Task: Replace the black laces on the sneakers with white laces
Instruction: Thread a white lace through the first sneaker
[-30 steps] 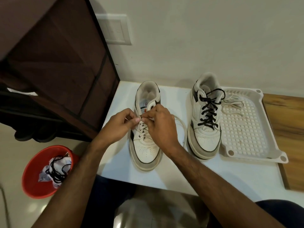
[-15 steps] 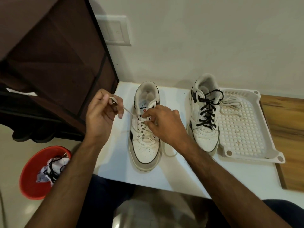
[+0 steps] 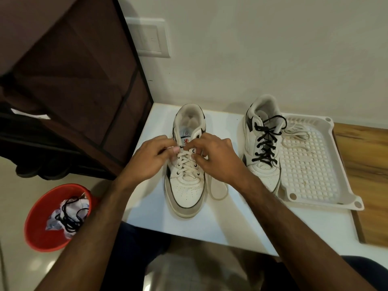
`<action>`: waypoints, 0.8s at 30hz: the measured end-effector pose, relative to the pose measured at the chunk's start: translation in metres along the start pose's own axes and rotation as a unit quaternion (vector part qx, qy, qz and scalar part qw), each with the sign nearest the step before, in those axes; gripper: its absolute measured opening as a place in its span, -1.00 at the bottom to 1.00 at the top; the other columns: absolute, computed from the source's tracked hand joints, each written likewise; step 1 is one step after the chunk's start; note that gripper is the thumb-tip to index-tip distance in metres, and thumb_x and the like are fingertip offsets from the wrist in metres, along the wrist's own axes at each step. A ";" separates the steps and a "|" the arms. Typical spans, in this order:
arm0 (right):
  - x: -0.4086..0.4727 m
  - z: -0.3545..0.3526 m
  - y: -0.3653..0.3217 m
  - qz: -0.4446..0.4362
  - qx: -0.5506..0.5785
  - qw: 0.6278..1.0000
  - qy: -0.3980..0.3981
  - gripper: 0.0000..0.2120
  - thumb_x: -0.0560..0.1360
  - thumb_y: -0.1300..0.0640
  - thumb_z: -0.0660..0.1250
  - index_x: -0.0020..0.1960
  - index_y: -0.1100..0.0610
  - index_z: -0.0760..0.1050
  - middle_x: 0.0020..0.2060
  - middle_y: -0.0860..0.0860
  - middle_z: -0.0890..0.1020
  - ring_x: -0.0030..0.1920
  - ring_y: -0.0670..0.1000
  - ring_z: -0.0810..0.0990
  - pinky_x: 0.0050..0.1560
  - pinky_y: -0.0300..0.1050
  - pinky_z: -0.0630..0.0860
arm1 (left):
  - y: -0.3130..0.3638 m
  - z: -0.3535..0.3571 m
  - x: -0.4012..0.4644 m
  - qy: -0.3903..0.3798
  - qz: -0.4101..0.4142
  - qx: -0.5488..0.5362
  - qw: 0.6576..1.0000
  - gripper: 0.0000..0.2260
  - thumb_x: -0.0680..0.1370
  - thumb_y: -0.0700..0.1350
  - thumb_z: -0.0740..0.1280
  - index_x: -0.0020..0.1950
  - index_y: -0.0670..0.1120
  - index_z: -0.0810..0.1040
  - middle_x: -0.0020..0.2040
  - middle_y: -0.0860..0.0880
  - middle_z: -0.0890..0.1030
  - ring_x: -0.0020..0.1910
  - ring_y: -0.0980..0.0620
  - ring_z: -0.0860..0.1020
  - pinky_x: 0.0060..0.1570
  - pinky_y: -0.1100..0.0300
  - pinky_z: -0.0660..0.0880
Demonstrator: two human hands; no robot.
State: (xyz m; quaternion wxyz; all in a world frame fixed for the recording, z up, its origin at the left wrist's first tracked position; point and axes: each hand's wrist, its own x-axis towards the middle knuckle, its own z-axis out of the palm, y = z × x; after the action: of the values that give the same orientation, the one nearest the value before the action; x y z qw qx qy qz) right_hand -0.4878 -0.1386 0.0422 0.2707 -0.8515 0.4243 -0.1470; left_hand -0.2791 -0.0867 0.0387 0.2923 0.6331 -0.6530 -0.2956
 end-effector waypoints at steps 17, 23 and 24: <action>-0.002 -0.013 -0.001 0.016 0.022 0.998 -0.052 -0.46 0.39 0.30 0.33 0.25 -0.18 0.57 -0.09 -0.15 0.48 0.05 -0.10 0.48 0.12 -0.01 0.20 | 0.008 -0.001 -0.007 -0.033 -0.086 0.006 0.996 -0.74 0.59 0.18 0.34 0.01 0.01 0.45 -0.55 0.13 0.42 -0.53 0.16 0.36 -0.40 0.23 0.25; -0.002 -0.012 0.000 0.018 0.016 0.998 -0.053 -0.42 0.39 0.35 0.30 0.26 -0.18 0.57 -0.12 -0.17 0.44 0.03 -0.12 0.45 0.09 -0.04 0.16 | 0.001 0.000 -0.001 0.004 0.000 -0.032 0.999 -0.82 0.65 0.01 0.32 -0.11 -0.02 0.56 -0.24 0.07 0.61 -0.27 0.08 0.52 -0.12 0.02 0.51; -0.002 -0.012 0.000 0.018 0.014 0.998 -0.053 -0.41 0.39 0.35 0.30 0.26 -0.19 0.57 -0.12 -0.17 0.44 0.02 -0.13 0.45 0.10 -0.04 0.16 | 0.002 -0.002 0.000 0.041 0.009 -0.136 0.990 -0.82 0.64 -0.05 0.31 -0.13 -0.07 0.56 -0.24 0.08 0.58 -0.25 0.09 0.50 -0.14 0.11 0.48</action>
State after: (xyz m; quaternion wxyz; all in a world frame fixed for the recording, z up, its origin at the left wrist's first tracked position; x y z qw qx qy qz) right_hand -0.4948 -0.1413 0.0521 0.3077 -0.8465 0.4221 -0.1028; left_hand -0.2785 -0.0867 0.0414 0.4046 0.5928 -0.6003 -0.3528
